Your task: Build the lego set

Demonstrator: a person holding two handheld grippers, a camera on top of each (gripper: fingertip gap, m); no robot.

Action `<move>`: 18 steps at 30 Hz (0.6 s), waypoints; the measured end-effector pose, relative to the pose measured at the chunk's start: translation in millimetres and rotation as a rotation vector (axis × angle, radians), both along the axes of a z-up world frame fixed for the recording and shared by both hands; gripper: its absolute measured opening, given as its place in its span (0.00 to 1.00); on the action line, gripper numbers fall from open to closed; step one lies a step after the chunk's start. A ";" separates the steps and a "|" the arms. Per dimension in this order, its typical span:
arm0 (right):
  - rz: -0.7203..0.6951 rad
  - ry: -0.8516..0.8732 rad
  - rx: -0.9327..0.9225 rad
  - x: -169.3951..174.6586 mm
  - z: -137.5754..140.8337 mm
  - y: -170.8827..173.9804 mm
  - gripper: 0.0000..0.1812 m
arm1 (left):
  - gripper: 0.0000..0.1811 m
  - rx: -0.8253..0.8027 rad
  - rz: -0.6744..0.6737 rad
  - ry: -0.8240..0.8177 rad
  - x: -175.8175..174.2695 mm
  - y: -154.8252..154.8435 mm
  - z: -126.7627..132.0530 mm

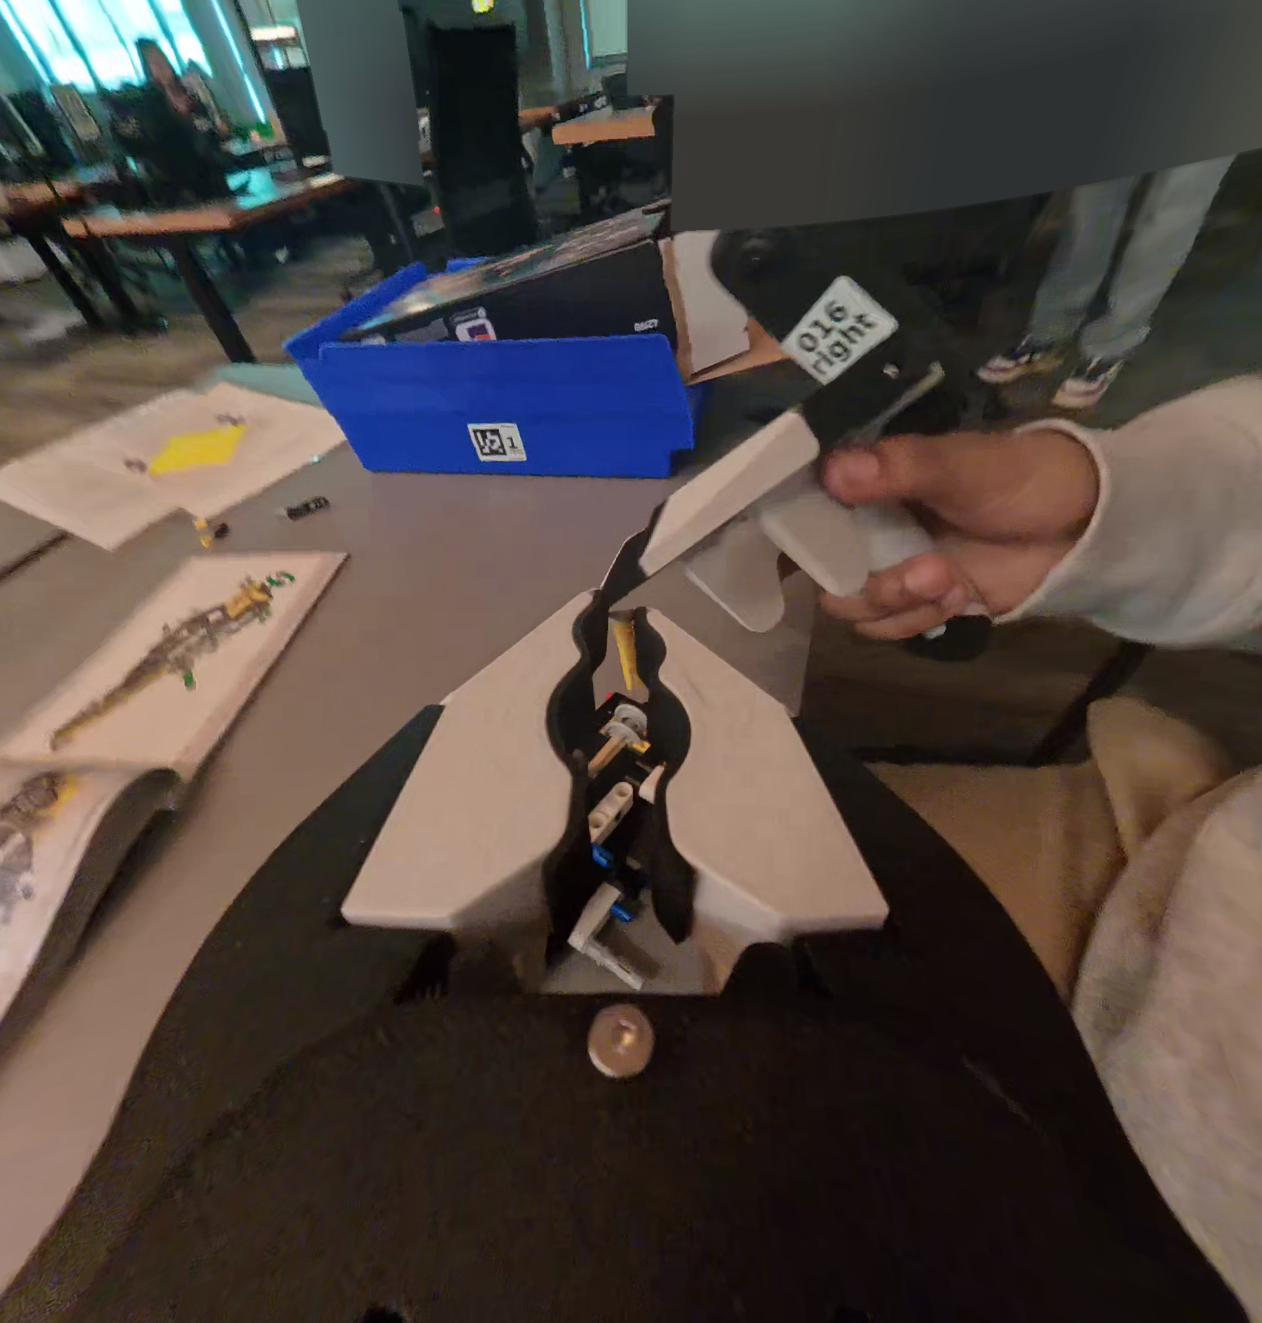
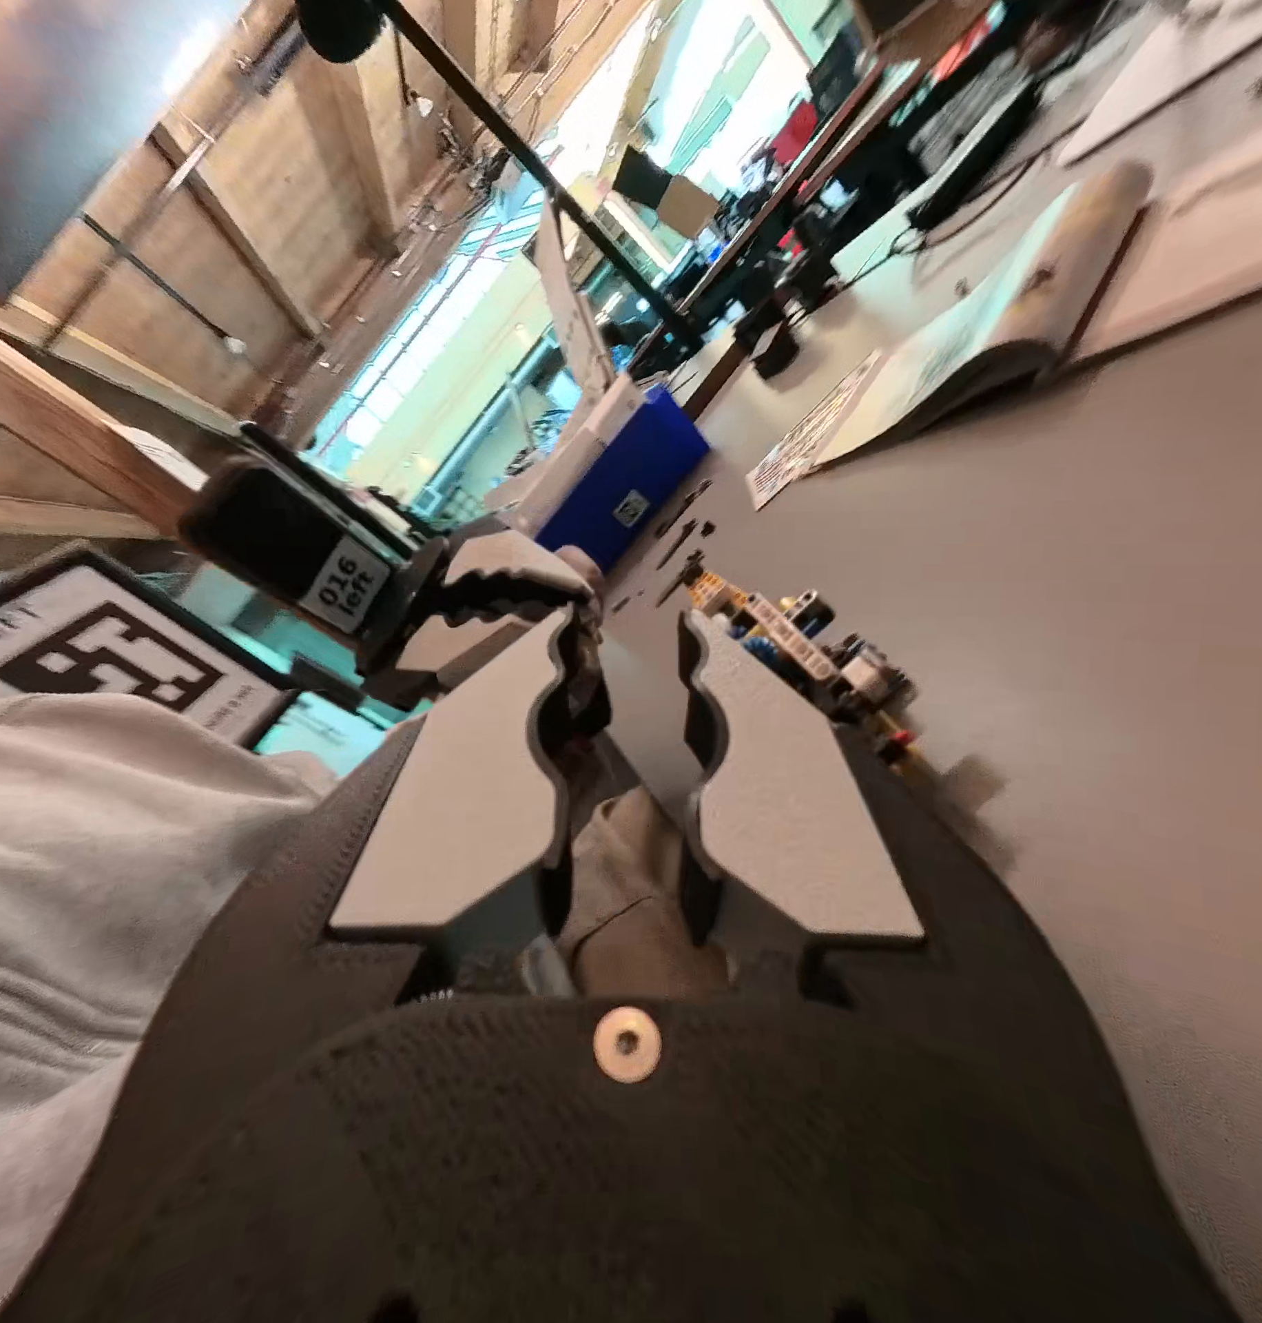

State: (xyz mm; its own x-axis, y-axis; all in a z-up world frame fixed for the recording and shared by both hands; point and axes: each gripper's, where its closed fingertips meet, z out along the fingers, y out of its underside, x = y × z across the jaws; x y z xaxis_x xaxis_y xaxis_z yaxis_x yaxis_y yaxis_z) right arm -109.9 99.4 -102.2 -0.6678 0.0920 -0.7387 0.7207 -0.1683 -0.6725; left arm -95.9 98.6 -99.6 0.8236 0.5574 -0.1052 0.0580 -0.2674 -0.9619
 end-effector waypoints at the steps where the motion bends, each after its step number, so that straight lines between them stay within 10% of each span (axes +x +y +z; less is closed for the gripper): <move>1: 0.031 -0.039 -0.014 2.4 -2.4 -0.8 0.14 | 0.03 -0.015 -0.003 0.023 1.7 3.2 -0.5; 18: 0.234 -0.224 -0.057 21.4 -17.5 -7.4 0.03 | 0.03 -0.141 -0.059 0.043 10.1 9.0 -24.7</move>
